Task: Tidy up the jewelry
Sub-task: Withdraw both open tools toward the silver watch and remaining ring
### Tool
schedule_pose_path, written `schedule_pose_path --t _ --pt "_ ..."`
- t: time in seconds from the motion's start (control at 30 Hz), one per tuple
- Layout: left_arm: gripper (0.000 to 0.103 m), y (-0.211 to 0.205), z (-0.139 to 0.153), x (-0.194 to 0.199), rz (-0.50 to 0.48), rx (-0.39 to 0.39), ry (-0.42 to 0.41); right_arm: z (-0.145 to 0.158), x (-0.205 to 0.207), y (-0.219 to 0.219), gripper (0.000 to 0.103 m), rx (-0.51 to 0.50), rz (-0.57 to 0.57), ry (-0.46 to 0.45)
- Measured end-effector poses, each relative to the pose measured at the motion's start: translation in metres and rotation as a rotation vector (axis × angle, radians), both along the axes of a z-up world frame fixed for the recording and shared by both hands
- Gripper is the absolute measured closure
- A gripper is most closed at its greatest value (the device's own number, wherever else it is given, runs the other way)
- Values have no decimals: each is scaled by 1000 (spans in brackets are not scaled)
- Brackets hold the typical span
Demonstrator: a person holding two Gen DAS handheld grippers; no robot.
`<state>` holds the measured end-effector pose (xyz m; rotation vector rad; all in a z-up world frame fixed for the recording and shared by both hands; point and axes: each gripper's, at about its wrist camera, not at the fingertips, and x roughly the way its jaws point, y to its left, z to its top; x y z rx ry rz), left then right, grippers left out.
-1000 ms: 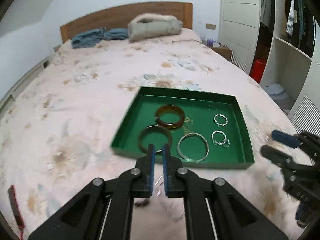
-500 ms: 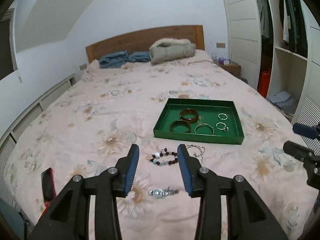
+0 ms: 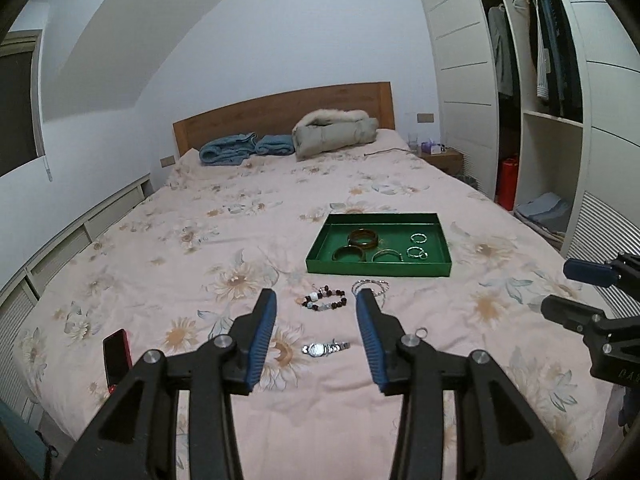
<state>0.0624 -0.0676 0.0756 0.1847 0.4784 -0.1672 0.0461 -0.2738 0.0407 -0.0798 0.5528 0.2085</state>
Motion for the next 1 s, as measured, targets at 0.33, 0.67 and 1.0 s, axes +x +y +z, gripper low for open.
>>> schedule_pose_path --t 0.33,0.67,1.0 --pt "57 17 -10 -32 -9 -26 9 -7 -42 11 47 -6 -61 -14" --pt "57 31 -30 -32 29 -36 41 -17 -57 15 47 -98 -141 -27" --pt "57 45 -51 -16 59 -89 107 -30 -50 13 47 -163 -194 -13"
